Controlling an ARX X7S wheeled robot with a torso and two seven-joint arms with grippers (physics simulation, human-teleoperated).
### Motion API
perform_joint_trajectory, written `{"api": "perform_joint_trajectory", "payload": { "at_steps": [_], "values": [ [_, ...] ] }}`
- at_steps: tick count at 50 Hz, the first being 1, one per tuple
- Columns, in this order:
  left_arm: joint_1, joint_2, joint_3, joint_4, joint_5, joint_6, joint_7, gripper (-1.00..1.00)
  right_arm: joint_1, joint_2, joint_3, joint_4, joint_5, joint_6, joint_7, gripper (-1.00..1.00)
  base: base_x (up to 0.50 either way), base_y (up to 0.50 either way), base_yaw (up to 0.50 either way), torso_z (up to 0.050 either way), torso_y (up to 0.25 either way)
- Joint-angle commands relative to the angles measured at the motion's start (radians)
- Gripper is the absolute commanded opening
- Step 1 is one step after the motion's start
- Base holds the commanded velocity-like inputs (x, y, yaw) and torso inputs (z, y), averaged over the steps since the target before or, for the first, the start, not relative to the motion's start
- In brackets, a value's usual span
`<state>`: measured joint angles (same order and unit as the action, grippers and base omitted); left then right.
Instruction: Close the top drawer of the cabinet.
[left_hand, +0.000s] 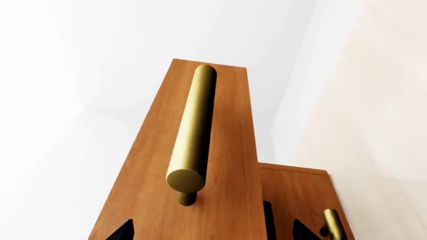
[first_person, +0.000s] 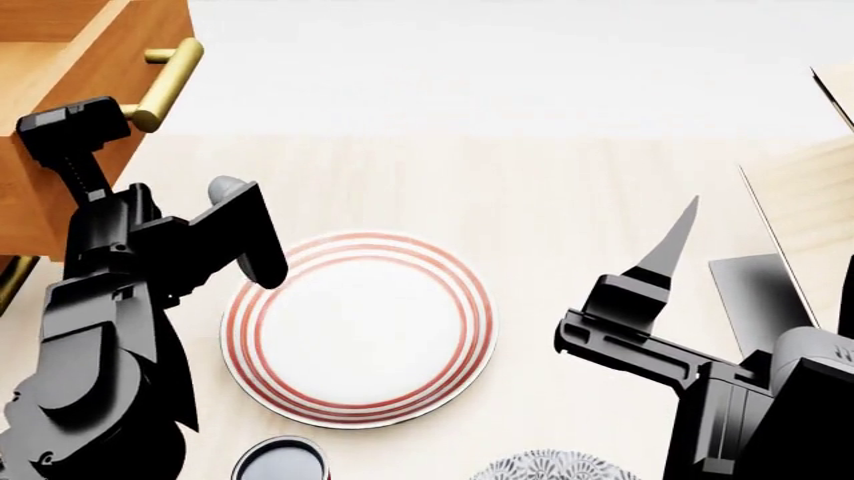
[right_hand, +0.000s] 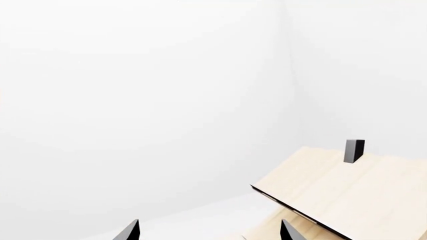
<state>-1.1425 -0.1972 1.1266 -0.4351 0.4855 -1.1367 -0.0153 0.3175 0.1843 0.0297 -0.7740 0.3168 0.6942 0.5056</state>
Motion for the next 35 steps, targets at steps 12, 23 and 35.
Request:
{"api": "perform_joint_trajectory", "payload": {
  "at_steps": [12,23,35],
  "values": [
    [-0.056,-0.054,-0.007,-0.135,-0.027,0.069,0.008,1.00,-0.004,0.022,-0.012,0.007,0.012,-0.015,0.021,1.00,0.00,0.00,0.00,0.000,0.000],
    [-0.106,-0.067,-0.007,-0.197,-0.030,0.103,0.015,1.00,-0.002,0.030,-0.016,0.013,0.019,-0.026,0.027,1.00,0.00,0.00,0.00,0.000,0.000],
    [-0.116,-0.110,-0.017,-0.156,-0.024,0.069,0.031,1.00,-0.002,0.041,-0.017,0.013,0.028,-0.027,0.036,1.00,0.00,0.00,0.00,0.000,0.000]
  ]
}}
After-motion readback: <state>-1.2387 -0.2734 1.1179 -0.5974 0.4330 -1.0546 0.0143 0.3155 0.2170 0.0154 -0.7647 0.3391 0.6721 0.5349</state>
